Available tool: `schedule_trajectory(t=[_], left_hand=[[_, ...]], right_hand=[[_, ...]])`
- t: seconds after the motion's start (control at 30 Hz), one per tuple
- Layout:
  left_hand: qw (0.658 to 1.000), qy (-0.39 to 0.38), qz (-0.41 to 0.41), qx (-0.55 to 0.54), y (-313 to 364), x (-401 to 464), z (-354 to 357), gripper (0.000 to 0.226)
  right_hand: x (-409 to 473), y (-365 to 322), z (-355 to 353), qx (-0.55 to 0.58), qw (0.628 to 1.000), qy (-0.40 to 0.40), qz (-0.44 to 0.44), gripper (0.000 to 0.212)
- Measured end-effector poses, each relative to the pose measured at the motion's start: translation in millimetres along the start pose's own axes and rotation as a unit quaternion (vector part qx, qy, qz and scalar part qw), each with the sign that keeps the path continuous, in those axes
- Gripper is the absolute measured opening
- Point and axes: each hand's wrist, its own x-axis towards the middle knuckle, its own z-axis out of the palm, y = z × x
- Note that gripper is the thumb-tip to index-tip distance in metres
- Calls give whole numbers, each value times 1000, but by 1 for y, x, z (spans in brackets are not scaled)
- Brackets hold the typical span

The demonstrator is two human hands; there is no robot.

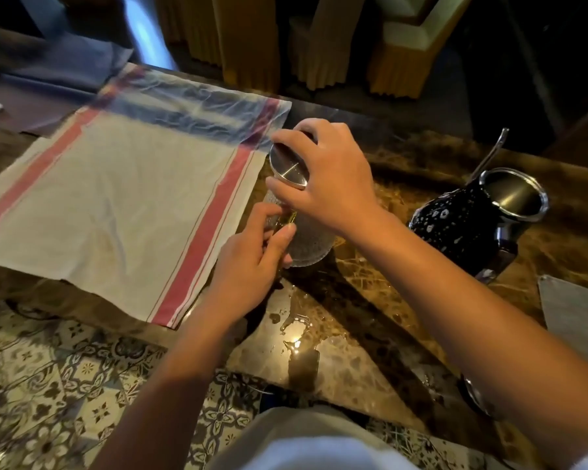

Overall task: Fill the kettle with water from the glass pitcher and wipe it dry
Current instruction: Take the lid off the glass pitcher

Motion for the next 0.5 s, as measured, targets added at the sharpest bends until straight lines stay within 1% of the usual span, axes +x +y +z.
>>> schedule_trajectory(t=[0.2,0.27,0.33,0.4,0.5], left_hand=[[999,-16,-8,-38,3,-1,-5,30],[998,-25,-15,-56,2,0,-6,32],[995,-37,-28,-89,1,2,-8,35],[990,-43,-37,-127,0,3,-9,30],[986,-31,-38,-158,0,2,-7,24]], right_hand=[[5,3,-5,61,998,-20,13,60],[9,4,-11,67,996,-51,2,63],[17,8,-17,56,993,-101,-11,68],[22,10,-21,64,989,-130,-23,70],[19,13,-23,176,977,-119,-5,62]])
